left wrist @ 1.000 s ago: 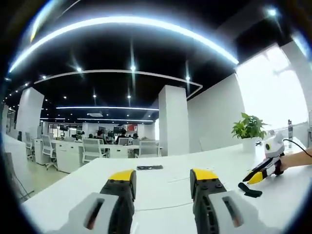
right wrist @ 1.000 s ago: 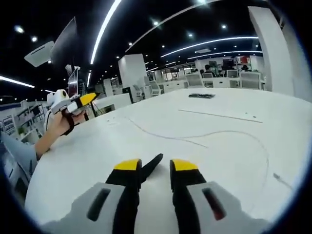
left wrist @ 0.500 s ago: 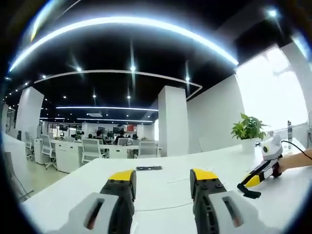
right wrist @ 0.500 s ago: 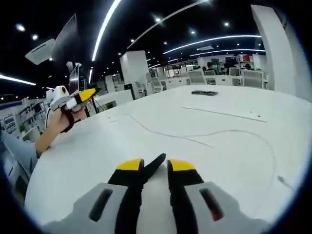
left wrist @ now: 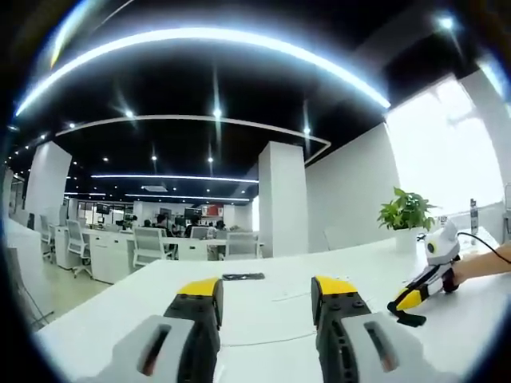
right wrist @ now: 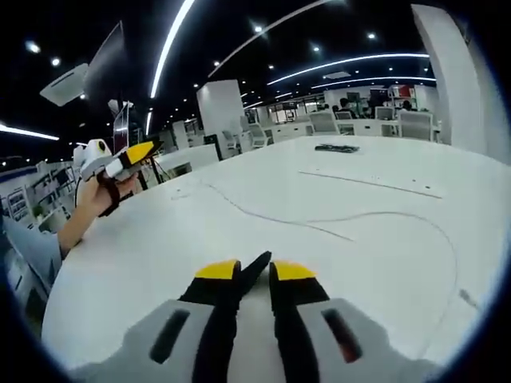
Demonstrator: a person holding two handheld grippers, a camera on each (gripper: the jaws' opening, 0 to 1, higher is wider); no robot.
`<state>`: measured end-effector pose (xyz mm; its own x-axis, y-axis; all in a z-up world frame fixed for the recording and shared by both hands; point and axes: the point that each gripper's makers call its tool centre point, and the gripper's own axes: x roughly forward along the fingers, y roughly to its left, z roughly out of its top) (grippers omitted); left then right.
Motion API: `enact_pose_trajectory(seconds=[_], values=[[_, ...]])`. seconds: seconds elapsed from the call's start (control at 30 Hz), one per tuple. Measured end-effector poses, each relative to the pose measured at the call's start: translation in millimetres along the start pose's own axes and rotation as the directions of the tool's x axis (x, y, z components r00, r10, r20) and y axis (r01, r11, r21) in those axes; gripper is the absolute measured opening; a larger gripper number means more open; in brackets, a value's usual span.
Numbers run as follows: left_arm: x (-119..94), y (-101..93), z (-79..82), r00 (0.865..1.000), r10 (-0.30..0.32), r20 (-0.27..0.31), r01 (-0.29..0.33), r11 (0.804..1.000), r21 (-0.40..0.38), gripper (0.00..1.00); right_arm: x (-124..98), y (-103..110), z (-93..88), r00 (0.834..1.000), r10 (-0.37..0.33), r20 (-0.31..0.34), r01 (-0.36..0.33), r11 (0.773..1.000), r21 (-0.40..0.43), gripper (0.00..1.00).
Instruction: Peel open the Velcro strap on the desktop, arrange the wired earphones neatly onto it, and close the Velcro strap to secure them.
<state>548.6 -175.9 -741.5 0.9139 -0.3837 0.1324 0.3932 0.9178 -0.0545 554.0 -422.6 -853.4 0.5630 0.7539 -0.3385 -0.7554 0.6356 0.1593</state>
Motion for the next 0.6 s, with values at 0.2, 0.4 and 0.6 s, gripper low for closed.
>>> enact_pose_trajectory(seconds=[0.2,0.4,0.6], values=[[-0.4,-0.5,-0.7,1.000,0.000,-0.002,0.000,1.000,0.000,0.47,1.4,1.5,-1.3,1.000,0.004,-0.008,-0.004,1.000,-0.005,0.14],[-0.3,-0.1,-0.1,1.000,0.000,-0.001,0.000,1.000,0.001,0.47,1.4,0.8,-1.0,1.000,0.000,-0.008,0.000,1.000,-0.007,0.11],[0.3,0.3,0.4,1.000,-0.001,-0.001,0.001,1.000,0.001,0.47,2.1,-1.2,0.8,1.000,-0.003,-0.005,0.003,1.000,-0.008,0.09]])
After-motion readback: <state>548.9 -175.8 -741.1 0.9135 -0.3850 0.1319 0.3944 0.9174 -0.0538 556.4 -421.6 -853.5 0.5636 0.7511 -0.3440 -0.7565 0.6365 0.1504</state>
